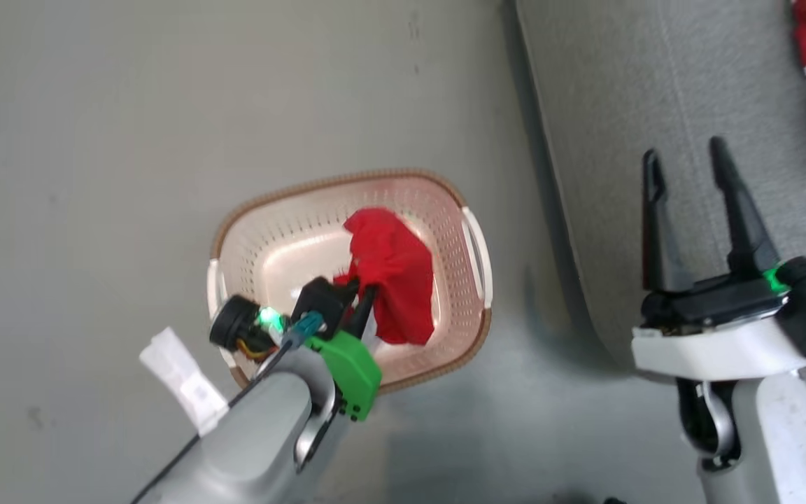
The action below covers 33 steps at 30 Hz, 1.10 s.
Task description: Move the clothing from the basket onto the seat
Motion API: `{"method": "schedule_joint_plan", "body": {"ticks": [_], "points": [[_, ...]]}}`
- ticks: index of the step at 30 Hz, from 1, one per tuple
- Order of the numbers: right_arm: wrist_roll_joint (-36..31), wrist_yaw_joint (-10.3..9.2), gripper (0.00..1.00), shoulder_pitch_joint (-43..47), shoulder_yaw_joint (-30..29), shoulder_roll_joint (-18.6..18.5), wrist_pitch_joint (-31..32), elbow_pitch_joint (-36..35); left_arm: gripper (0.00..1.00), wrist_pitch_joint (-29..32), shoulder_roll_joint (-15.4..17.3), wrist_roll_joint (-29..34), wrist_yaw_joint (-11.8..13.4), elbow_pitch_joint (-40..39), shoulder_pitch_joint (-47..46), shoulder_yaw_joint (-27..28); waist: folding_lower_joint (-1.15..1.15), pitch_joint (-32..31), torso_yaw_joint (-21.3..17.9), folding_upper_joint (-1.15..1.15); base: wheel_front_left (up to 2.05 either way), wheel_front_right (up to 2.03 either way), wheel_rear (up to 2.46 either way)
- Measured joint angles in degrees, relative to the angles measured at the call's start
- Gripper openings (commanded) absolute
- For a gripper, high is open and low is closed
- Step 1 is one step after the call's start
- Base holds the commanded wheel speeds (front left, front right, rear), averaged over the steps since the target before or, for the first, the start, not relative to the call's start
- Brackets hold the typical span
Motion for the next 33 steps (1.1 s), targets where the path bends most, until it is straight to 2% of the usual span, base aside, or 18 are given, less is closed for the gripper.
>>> {"method": "schedule_joint_plan", "body": {"ticks": [4,14,22,33], "points": [[-0.2,0.0,1.0,3.2,1.9,0.1,0.0,1.9,0.0,-0.1,0.9,0.6,1.8,-5.6,7.2,5.4,0.0,-6.4,0.3,0.0,0.0,0.0,0.0],[-0.2,0.0,1.0,8.3,6.0,0.1,0.0,4.6,0.0,-0.1,1.5,5.2,3.4,-16.9,20.8,16.2,0.0,-22.0,0.5,0.0,0.0,0.0,0.0],[-1.0,0.0,1.0,11.1,8.1,-0.1,0.0,5.5,0.0,-0.1,0.9,7.5,2.7,-21.8,25.0,22.6,0.0,-29.4,0.2,0.0,0.0,0.0,0.0],[-1.7,0.0,1.0,13.4,11.2,-2.1,0.0,9.3,0.0,-0.1,0.1,11.4,0.0,-26.7,25.6,25.6,0.0,-33.2,0.1,0.0,0.0,0.0,0.0]]}}
